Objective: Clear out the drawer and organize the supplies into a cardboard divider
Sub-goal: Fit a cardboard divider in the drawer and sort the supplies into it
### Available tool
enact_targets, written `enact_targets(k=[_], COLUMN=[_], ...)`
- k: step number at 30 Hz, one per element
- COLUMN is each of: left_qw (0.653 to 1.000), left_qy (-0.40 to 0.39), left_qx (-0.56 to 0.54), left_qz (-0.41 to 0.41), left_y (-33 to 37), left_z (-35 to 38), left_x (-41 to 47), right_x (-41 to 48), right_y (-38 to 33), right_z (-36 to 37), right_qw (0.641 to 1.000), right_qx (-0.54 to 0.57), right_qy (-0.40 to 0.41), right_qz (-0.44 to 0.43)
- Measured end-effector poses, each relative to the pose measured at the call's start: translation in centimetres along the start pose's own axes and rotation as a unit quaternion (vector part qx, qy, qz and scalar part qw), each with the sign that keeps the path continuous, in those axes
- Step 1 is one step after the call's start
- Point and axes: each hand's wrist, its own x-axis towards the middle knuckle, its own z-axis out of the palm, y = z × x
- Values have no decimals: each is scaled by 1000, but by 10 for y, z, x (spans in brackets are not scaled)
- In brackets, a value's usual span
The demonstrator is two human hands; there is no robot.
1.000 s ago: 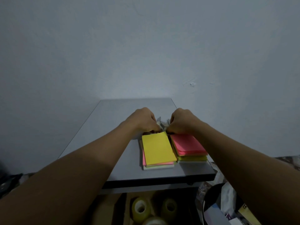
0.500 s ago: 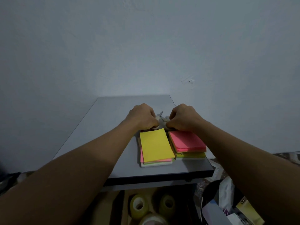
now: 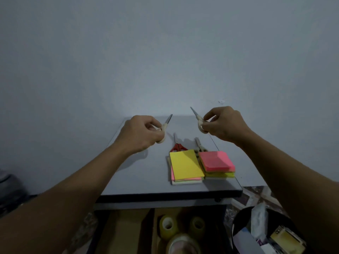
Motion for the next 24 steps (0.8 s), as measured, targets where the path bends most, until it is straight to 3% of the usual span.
enact_targets(k=[10,20,24], left_qw=[1000,988,978], left_qy=[-16,-146,-176], left_qx=[25,26,86], left_qz=[-5,-41,-73], left_y=[-30,-73,-97], left_z=[-61,-56,-36], left_x=[-115,-202,-215], right_x=[-96,-171,-188], right_y=[-55,-55,-52], right_z=[11,34,35], right_qw=[989,981,981], right_qx=[145,183,183], right_qy=[-39,-57,-62], right_qz=[-2,4,-6])
